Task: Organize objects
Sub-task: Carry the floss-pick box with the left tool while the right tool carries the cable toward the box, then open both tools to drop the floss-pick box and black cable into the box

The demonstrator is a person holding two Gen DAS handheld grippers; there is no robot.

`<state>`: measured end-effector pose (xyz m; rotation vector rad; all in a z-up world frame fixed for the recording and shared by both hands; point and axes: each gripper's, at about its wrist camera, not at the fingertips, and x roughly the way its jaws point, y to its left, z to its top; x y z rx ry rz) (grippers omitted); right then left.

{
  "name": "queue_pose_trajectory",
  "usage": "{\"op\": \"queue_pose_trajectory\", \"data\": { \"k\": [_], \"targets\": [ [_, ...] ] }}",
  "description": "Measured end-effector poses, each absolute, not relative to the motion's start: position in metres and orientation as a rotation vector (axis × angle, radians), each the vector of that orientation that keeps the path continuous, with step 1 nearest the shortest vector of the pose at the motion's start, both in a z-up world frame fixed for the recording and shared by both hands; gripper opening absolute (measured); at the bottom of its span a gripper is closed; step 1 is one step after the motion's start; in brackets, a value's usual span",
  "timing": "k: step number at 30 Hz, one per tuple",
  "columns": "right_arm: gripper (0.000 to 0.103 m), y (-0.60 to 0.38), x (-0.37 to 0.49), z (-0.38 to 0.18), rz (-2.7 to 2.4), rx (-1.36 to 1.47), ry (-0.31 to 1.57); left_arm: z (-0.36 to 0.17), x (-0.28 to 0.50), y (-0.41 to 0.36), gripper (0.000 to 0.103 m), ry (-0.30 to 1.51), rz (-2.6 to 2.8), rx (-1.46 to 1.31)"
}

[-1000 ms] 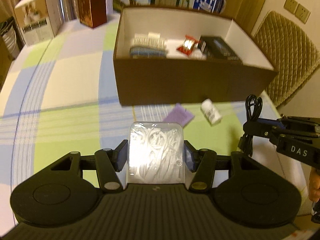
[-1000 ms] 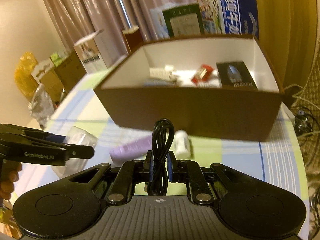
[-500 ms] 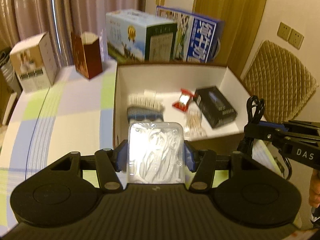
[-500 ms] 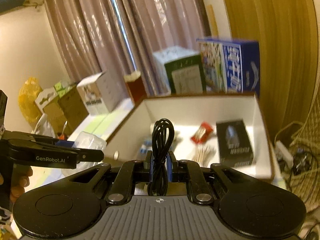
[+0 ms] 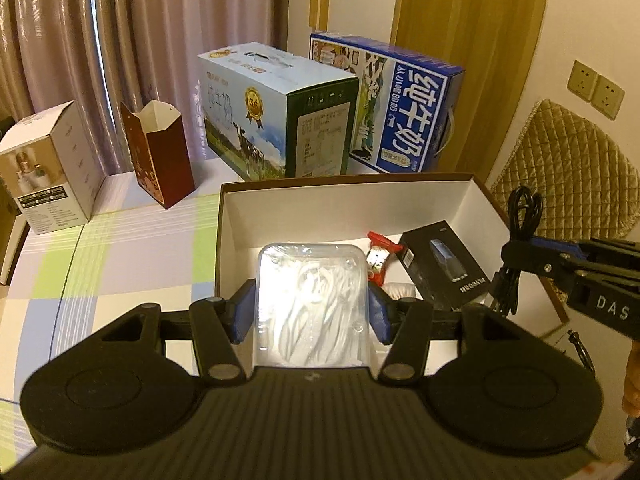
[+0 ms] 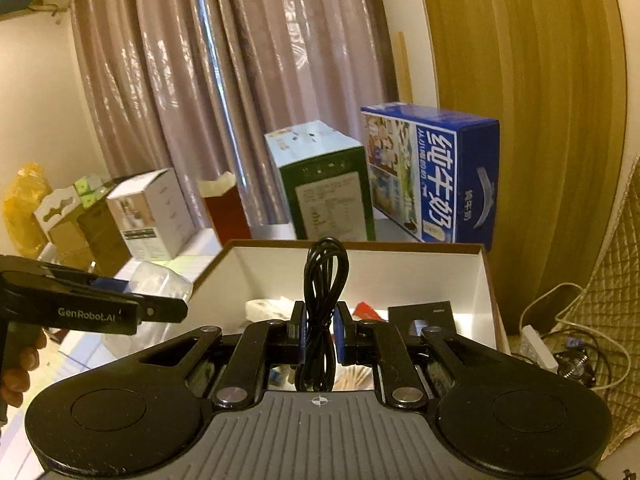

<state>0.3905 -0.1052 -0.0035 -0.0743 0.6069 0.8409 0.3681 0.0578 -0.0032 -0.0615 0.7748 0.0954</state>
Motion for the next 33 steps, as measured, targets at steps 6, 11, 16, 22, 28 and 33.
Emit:
{"op": "queue_pose_trajectory", "data": {
  "k": [6,11,16,22,28,33],
  "targets": [
    [0.010,-0.096,0.411,-0.027,0.813,-0.100,0.666,-0.024,0.392,0.063,0.052,0.827,0.110,-0.053],
    [0.010,-0.091,0.421,-0.046,0.803,-0.113,0.712,-0.045,0.408,0.066,0.052,0.879,0.116,-0.044],
    [0.010,-0.088,0.428,-0.056,0.794,-0.124,0.741,-0.061,0.423,0.071,0.052,0.915,0.130,-0.042],
    [0.010,-0.084,0.435,-0.062,0.786,-0.137,0.761,-0.070,0.437,0.073,0.052,0.935,0.134,-0.031],
    [0.010,-0.080,0.440,-0.065,0.781,-0.149,0.781,-0.061,0.441,0.075,0.066,0.898,0.137,-0.023],
    [0.011,-0.077,0.444,-0.067,0.779,-0.148,0.796,-0.054,0.441,0.077,0.076,0.889,0.135,-0.033]
  ]
}}
